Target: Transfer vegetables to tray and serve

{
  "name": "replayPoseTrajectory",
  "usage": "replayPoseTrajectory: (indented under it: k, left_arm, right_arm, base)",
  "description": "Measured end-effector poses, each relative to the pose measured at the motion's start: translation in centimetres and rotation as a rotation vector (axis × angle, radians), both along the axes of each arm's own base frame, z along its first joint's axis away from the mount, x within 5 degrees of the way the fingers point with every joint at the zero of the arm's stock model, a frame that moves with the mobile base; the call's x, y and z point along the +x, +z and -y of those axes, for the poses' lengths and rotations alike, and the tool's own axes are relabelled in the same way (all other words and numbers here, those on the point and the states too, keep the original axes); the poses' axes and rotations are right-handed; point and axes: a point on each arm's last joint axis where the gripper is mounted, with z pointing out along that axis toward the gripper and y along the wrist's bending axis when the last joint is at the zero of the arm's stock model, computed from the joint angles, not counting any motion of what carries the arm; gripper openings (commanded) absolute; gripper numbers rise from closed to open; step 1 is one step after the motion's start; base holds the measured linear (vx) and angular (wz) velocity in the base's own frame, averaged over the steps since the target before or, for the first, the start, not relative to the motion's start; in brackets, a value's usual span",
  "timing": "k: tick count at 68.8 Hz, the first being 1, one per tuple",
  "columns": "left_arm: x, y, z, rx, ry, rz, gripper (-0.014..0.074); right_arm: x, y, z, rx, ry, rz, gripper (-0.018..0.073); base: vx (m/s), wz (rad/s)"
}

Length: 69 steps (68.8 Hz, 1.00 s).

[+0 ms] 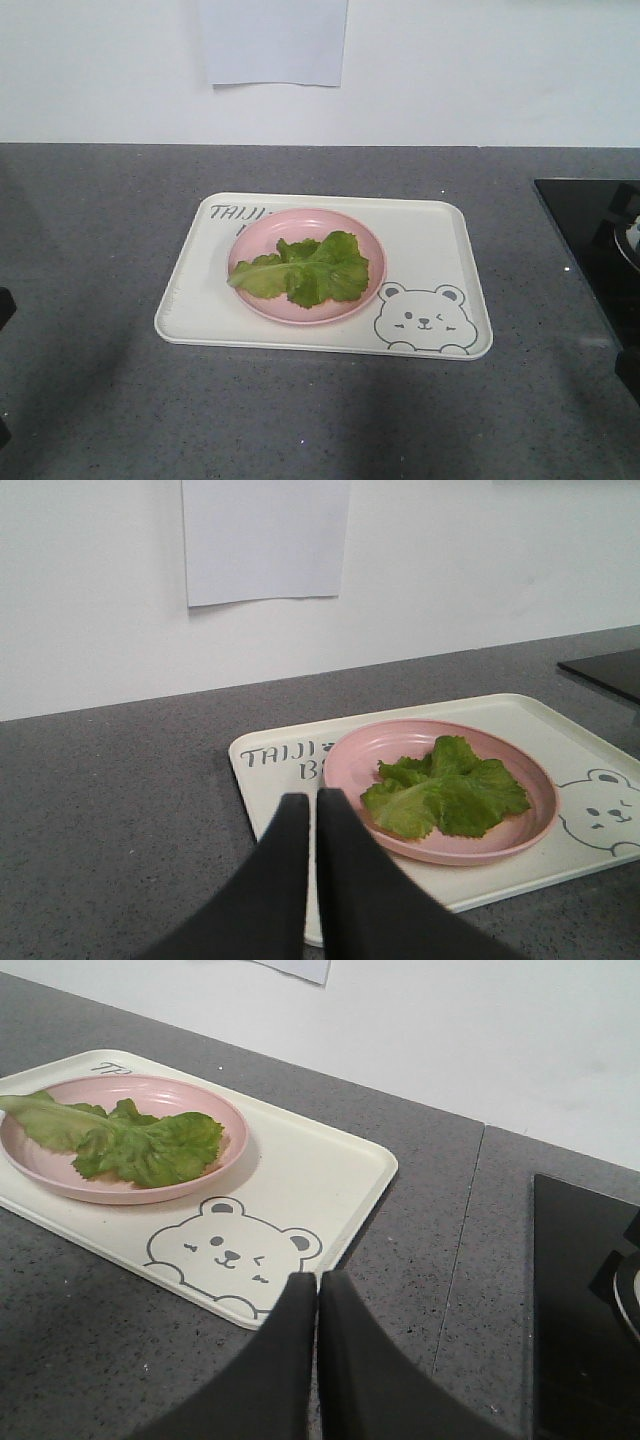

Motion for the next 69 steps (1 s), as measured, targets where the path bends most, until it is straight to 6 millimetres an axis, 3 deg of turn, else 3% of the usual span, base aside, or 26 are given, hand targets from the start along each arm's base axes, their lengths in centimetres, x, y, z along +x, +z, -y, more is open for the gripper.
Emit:
replayPoseTrajectory:
  k: [52, 69]
  left_arm:
    - [-0.1, -0.5, -0.1, 0.058, -0.001, -0.009, -0.0006]
    - [-1.6, -5.1, -1.7, 0.067, 0.105, 0.064, -0.0006]
  right_arm:
    - [0.0, 0.0, 0.0, 0.0, 0.0, -0.002, -0.0003]
    - [0.0, 0.0, 0.0, 0.001, 0.0, -0.002, -0.0003]
  base:
    - [0.0, 0.0]
    - [0.0, 0.0]
